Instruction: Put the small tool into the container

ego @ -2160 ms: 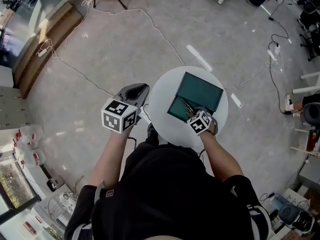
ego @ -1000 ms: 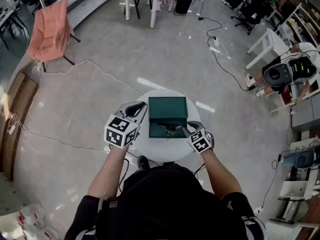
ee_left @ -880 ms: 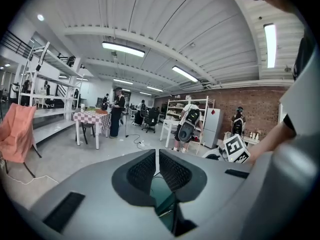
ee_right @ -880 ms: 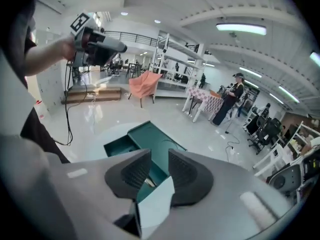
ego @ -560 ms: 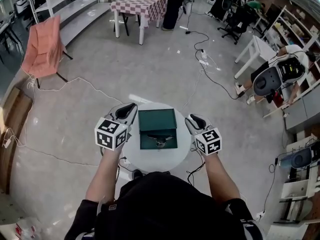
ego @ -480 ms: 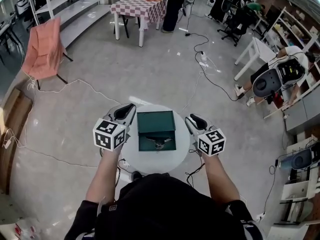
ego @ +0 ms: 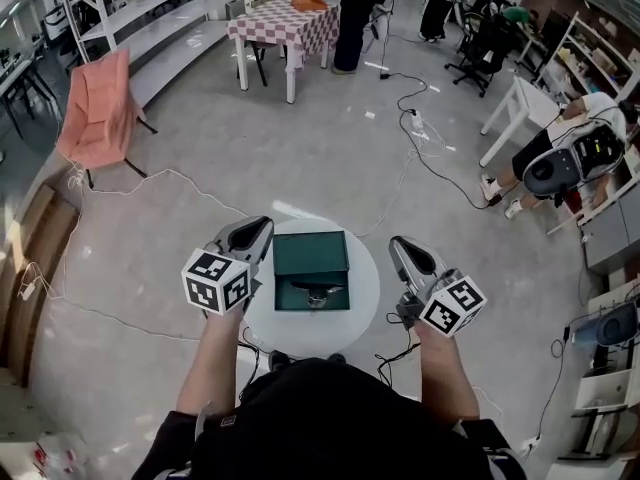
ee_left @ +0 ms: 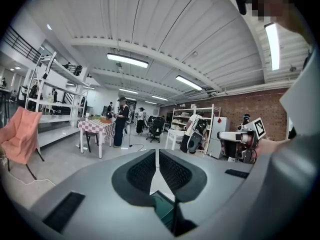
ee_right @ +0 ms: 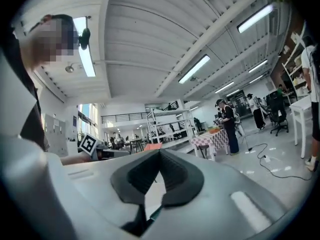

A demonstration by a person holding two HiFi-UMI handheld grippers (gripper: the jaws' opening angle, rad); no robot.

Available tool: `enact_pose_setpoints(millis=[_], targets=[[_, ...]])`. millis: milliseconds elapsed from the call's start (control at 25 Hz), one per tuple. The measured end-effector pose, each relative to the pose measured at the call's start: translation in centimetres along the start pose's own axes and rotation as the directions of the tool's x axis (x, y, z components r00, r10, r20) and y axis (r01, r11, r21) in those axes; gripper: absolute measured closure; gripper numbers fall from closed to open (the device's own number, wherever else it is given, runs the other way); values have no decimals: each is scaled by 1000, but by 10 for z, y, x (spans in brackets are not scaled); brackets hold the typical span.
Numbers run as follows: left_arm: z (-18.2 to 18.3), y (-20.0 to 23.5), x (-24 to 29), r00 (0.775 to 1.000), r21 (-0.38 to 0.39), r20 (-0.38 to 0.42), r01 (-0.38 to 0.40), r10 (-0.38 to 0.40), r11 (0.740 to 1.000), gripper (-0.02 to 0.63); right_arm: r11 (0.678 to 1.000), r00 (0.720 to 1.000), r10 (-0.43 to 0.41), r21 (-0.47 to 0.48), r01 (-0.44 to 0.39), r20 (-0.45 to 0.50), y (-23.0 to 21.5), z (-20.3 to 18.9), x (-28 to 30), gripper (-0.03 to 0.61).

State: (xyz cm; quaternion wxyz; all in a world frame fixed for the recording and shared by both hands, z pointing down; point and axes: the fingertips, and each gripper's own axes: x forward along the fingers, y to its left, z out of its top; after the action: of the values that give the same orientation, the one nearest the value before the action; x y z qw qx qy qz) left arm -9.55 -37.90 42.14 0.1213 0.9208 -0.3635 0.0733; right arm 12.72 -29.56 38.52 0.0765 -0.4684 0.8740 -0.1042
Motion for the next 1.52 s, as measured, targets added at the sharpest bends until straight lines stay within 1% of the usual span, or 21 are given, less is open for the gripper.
enact_pose_setpoints(millis=[120, 240, 440, 600, 800, 880, 1080, 1200, 1520], targets=[[5, 2, -1, 1000, 4, -1, -15, 15, 1000, 586, 999, 998, 44, -8, -44, 51, 4, 13, -9, 568], [7, 4, 1, 999, -2, 6, -44, 44, 999, 586, 999, 994, 45, -4, -45, 97, -4, 22, -20, 568], [3, 3, 1, 998, -2, 8, -69, 69, 998, 586, 998, 995, 43, -56, -38, 85, -7, 17, -25, 569], [7, 10, 9, 998, -13, 10, -70, 70, 997, 586, 996, 994, 54, -78, -46, 99, -9, 26, -15, 569], [20, 10, 17, 997, 16, 26, -73, 73, 997, 588, 990, 989, 87, -120, -73, 117, -3, 34, -8, 571], [23, 9, 19, 996, 24, 33, -78, 77, 997, 587, 991, 991, 79, -119, -65, 111, -5, 31, -8, 571], [17, 7, 19, 996, 34, 26, -87, 87, 996, 588, 996, 995, 6, -84, 3, 100, -20, 20, -13, 571], [13, 6, 20, 996, 29, 20, -86, 86, 996, 588, 995, 995, -24, -89, 33, 95, -26, 21, -15, 571], [13, 3, 22, 997, 38, 17, -73, 72, 997, 588, 994, 995, -29, -103, 38, 90, -22, 23, -10, 571]])
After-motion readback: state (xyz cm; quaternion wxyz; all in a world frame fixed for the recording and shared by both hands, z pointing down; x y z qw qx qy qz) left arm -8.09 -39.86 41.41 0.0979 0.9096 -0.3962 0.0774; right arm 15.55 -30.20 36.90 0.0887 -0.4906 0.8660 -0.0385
